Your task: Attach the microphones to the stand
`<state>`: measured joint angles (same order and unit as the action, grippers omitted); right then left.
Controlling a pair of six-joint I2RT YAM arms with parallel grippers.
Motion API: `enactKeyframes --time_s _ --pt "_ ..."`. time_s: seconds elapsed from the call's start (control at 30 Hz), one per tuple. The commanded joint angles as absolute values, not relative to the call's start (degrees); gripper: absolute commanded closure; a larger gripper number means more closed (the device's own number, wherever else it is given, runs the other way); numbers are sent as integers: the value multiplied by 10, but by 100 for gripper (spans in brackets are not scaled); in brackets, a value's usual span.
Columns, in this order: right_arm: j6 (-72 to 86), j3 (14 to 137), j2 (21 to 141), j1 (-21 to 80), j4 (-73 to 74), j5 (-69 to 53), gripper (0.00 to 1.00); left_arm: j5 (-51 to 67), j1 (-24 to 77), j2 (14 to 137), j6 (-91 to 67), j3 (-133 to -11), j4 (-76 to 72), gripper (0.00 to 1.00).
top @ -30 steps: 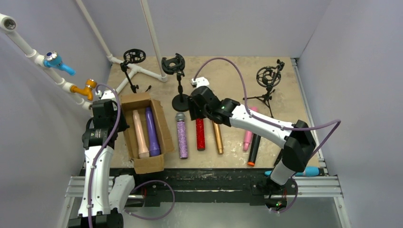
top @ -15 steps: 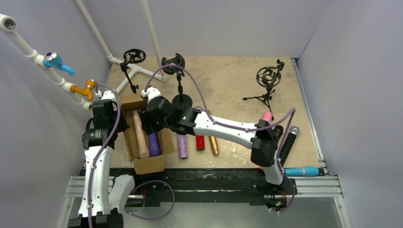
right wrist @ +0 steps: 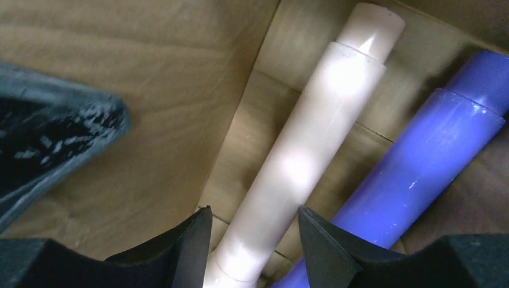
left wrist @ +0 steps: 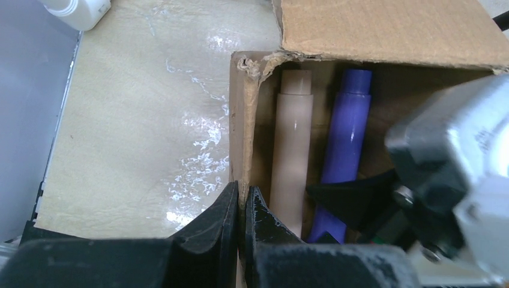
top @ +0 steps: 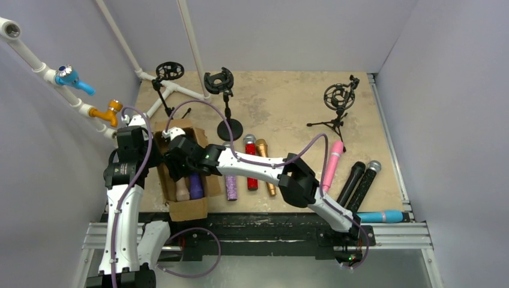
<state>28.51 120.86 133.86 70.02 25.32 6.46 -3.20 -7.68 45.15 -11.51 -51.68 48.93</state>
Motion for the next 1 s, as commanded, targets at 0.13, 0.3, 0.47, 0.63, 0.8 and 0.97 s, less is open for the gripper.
enactKeyframes --time_s 0.13,0.3,0.47,0.63,0.8,0.97 --pt "276 1315 1408 699 294 105 41 -12 -74 443 -126 -544 465 100" --pt "275 1317 1427 699 296 100 51 -7 -74 444 -128 -546 464 100" --pt "272 1300 1386 699 278 78 83 -23 -75 445 -122 -543 463 100" --pt "268 1257 1298 699 243 60 99 -44 -75 447 -117 -541 459 100" --pt "271 1217 1232 696 237 63 100 -50 -74 447 -115 -540 455 100" --pt "277 1183 1182 684 244 68 100 -53 -75 445 -111 -539 454 100"
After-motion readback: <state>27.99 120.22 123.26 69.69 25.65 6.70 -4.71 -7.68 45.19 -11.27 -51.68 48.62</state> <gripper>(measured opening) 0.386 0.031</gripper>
